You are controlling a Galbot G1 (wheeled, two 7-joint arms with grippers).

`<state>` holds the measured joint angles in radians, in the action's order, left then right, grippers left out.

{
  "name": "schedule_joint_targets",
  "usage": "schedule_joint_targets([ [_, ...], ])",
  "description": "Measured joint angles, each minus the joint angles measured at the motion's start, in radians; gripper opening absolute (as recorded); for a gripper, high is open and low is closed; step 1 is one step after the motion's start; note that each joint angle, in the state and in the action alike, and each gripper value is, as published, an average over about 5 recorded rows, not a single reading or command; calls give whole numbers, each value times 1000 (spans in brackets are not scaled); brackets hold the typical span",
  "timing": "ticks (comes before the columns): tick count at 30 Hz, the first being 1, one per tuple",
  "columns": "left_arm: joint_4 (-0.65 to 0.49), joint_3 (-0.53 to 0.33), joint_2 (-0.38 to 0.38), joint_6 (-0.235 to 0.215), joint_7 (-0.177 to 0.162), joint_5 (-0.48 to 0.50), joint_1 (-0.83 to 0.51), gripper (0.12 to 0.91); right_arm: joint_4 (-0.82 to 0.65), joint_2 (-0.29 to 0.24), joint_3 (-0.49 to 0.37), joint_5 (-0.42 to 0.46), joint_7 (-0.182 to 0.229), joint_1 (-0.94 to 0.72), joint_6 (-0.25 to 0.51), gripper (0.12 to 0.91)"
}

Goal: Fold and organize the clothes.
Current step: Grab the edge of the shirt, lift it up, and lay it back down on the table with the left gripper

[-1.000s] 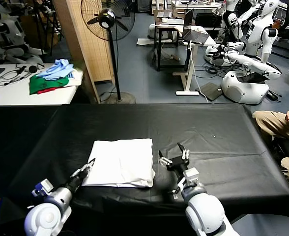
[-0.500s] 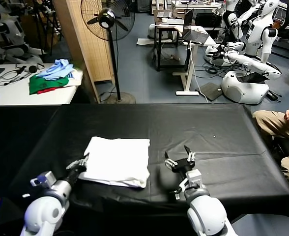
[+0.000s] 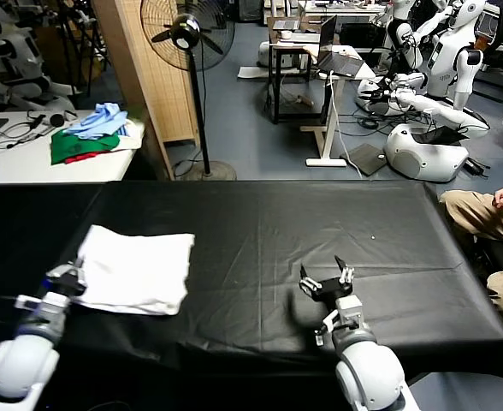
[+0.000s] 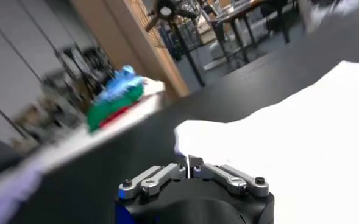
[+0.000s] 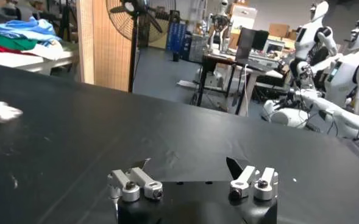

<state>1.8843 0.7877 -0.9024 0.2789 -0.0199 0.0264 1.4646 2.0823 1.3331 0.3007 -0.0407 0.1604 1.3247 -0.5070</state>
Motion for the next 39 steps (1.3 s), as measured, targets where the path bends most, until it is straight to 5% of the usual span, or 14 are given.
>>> schedule_joint_targets([
  [6, 37, 116, 123, -28, -6, 100, 58, 141, -6, 1, -2, -1, 0, -2, 0, 798],
  [12, 161, 130, 120, 62, -4, 47, 93, 141, -10, 4, -3, 0, -1, 10, 3, 798],
  [19, 304, -102, -18, 112, 0, -203, 49, 141, 4, 5, 15, 4, -2, 34, 9, 798],
  [27, 287, -388, -198, 48, 17, -253, -43, 155, 30, -2, 8, -31, -38, 72, 40, 798],
  [35, 276, -488, -248, -102, 171, -188, -47, 509, 47, -16, -36, -196, -56, 58, -1, 798],
  [39, 298, -484, -242, -138, 197, -229, -32, 711, 28, -6, -64, -305, -35, 24, -36, 798],
])
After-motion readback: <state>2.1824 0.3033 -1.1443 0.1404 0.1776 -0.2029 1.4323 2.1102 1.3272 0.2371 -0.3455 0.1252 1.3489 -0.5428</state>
